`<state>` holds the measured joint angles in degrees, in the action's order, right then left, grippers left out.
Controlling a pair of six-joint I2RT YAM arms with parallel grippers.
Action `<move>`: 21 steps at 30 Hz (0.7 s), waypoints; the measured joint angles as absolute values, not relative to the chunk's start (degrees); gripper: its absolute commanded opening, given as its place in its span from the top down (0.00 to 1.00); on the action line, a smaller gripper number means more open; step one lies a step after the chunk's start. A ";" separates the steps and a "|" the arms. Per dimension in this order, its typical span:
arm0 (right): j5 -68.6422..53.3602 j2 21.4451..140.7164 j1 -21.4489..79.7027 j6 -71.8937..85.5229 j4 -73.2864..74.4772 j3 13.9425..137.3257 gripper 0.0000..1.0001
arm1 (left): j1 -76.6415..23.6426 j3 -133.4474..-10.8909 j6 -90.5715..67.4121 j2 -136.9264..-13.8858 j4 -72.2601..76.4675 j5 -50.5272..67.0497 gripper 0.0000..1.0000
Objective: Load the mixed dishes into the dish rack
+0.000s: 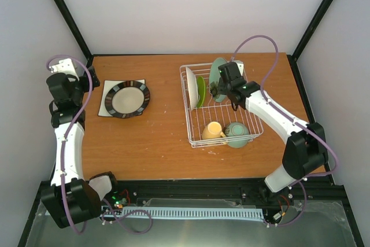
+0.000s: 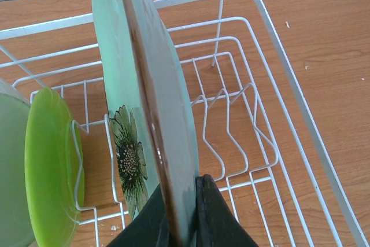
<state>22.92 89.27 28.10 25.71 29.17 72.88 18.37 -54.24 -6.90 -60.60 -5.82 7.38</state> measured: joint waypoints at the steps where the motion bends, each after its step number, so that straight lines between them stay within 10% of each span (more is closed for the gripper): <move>1: 22.94 89.30 28.16 25.71 29.30 72.95 0.97 | 18.37 -54.06 -6.85 -60.60 -5.69 7.16 0.00; 21: 21.23 93.21 29.17 24.97 27.64 74.85 0.82 | 18.37 -53.91 -6.70 -61.45 -5.32 6.20 0.00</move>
<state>21.23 93.21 29.17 24.97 27.64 74.85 18.37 -53.91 -6.70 -61.45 -5.32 6.20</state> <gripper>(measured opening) 0.167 0.997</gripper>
